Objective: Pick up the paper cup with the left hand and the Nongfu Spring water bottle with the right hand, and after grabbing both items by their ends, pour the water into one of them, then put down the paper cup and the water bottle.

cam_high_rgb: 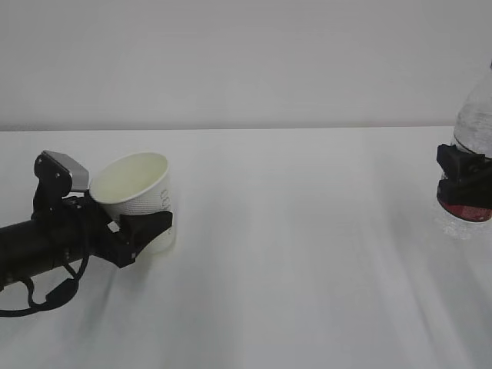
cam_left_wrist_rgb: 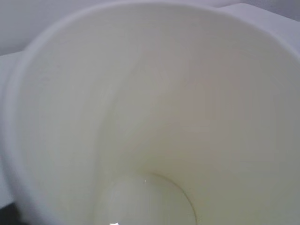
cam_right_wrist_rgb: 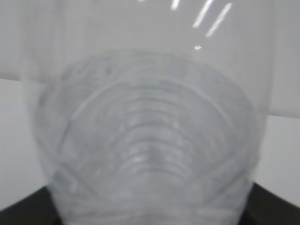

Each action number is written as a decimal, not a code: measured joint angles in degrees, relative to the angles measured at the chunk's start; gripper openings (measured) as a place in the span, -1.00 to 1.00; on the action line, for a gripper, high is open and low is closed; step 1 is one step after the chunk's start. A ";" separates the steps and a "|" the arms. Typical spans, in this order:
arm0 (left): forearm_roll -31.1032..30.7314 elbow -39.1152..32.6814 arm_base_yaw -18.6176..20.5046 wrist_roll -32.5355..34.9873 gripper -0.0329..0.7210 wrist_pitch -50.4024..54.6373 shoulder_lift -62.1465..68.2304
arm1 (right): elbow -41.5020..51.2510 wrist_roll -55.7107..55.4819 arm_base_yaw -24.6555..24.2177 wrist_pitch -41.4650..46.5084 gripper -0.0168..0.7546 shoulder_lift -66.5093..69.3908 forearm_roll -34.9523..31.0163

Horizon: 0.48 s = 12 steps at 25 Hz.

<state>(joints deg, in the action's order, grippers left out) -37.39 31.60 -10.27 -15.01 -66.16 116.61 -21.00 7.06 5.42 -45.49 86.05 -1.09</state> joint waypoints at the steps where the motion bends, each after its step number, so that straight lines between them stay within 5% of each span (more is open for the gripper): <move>1: -0.84 0.27 0.00 -0.08 0.50 0.00 0.00 | 0.00 0.10 0.00 0.00 0.22 0.00 0.00; 12: -6.58 6.63 -3.52 -5.17 0.50 0.10 0.00 | 0.00 0.10 0.00 0.00 0.22 0.00 0.00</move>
<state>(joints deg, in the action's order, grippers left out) -43.97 38.23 -13.79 -20.18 -66.06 116.61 -21.00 7.16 5.42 -45.49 86.05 -1.09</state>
